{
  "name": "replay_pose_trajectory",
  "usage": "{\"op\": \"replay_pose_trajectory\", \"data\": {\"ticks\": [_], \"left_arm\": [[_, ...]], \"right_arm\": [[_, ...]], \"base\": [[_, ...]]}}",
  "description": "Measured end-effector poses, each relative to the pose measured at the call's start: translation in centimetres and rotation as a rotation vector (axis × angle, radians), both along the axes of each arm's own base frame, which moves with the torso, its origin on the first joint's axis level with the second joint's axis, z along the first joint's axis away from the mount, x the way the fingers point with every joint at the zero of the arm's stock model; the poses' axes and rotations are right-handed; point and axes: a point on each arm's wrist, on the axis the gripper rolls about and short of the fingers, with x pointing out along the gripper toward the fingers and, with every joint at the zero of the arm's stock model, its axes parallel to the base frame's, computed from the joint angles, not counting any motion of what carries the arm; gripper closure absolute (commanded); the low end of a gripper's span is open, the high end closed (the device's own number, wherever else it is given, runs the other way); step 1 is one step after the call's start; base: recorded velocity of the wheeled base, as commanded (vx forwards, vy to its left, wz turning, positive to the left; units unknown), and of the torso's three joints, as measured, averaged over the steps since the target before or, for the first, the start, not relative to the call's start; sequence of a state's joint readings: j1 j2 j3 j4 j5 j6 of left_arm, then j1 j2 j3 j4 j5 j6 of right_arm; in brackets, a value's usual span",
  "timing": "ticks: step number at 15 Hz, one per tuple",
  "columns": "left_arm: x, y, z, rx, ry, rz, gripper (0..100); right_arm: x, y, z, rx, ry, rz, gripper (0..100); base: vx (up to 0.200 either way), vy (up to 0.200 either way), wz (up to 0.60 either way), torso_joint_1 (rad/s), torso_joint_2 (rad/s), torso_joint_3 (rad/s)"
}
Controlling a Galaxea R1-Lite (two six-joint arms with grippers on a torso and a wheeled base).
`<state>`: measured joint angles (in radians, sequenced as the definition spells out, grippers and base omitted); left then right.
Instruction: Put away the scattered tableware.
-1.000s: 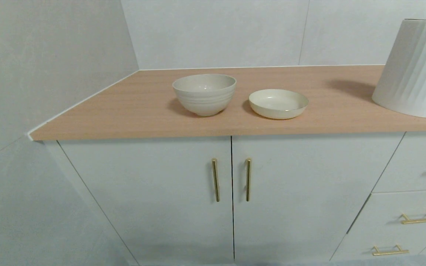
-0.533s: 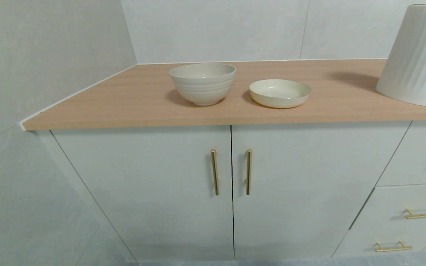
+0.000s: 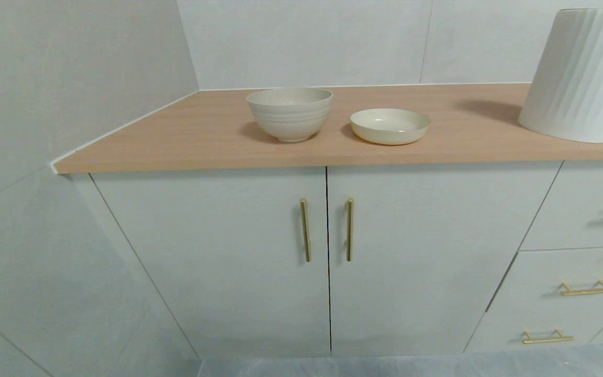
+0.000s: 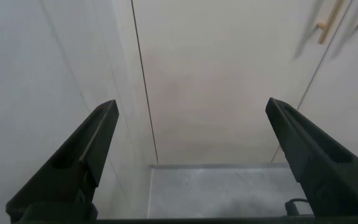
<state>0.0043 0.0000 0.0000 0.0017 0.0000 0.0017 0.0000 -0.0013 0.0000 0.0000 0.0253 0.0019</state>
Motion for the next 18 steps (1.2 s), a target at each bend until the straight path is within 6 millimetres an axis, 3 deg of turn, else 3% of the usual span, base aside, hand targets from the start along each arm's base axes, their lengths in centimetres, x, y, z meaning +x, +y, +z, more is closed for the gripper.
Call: {"op": "replay_pose_trajectory", "data": {"ticks": [6,11,15,18], "left_arm": [[0.0,0.0,0.0,-0.001,0.000,0.000,0],[0.0,0.0,0.0,0.000,0.000,0.000,0],[0.0,0.0,0.0,0.000,0.000,0.000,0],[0.0,0.0,0.0,0.000,0.000,0.000,0]], "right_arm": [[-0.1,0.0,0.3,-0.003,-0.015,0.003,0],[-0.7,0.4,4.4,0.047,-0.060,0.221,0],[1.2,0.7,6.9,0.063,0.071,0.431,0],[3.9,1.1,9.0,0.073,0.203,0.558,0]], "base": [[0.000,0.000,0.00,0.000,0.00,0.000],[0.000,0.000,0.00,0.000,0.00,0.000],[0.000,0.000,0.00,0.000,0.00,0.000],[0.000,0.000,0.00,0.000,0.00,0.000]]}}
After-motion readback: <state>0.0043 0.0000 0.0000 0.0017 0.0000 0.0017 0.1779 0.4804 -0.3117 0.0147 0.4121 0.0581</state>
